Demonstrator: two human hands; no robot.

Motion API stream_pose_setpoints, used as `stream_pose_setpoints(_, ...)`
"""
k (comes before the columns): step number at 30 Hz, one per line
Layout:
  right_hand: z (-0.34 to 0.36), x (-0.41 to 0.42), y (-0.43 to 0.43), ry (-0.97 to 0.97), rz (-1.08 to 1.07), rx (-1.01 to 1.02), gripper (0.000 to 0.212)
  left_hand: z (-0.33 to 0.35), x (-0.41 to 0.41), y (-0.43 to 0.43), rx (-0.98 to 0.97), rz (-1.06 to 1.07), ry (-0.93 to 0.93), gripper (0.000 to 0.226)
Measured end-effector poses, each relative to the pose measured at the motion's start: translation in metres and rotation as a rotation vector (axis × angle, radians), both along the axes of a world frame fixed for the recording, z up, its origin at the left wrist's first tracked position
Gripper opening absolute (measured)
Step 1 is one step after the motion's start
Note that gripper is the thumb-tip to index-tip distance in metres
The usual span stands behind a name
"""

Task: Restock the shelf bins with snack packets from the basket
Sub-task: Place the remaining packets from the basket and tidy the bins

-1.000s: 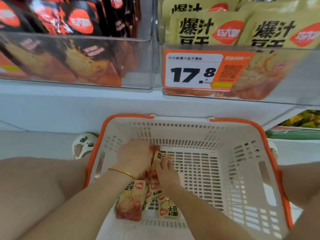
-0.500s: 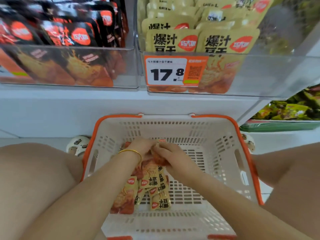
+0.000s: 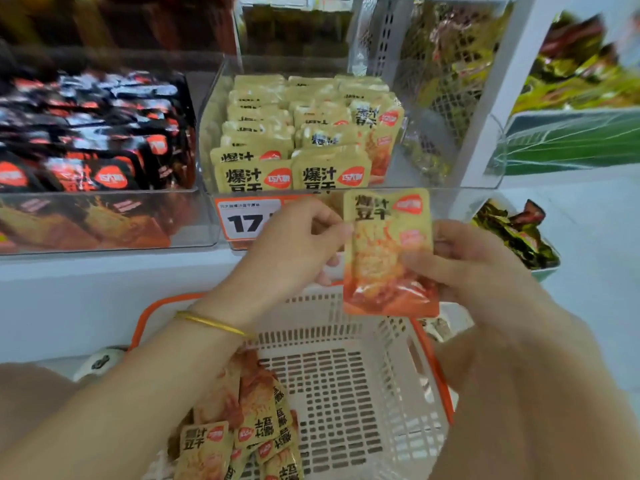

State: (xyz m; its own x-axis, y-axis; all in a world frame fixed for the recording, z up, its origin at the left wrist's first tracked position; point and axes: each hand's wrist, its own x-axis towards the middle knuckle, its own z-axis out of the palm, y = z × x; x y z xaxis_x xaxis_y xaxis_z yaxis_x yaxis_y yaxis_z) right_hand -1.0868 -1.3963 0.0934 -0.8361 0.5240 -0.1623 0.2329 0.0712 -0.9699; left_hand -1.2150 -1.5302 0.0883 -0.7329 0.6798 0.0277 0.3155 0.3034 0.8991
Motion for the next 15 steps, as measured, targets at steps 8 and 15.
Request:
stream_pose_setpoints(8,0.06,-0.107,0.085,-0.111,-0.323,0.809,0.032,0.053,-0.06,0.058,-0.072,0.114,0.736,0.027)
stream_pose_setpoints(15,0.011,-0.182,0.133,-0.388,-0.095,0.309,0.04,0.052,-0.099,0.089,-0.543,-0.2,0.645,0.038)
